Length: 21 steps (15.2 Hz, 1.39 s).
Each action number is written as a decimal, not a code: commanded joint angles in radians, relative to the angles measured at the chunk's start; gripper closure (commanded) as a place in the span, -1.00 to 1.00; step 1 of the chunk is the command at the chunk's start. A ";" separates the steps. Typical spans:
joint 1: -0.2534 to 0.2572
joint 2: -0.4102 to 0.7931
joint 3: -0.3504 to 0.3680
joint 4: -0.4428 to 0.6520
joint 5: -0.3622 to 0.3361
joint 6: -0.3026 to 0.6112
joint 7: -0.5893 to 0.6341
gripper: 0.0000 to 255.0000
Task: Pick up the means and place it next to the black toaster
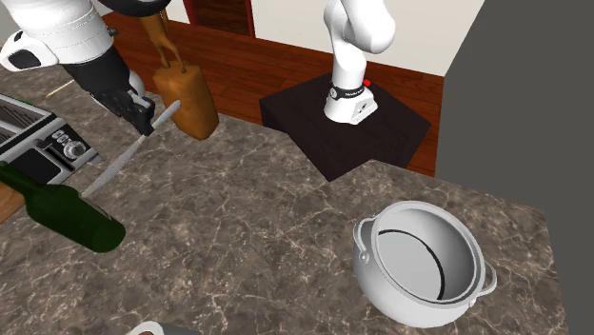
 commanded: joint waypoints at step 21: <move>-0.196 0.454 -0.093 0.661 -0.007 -0.196 -0.317 1.00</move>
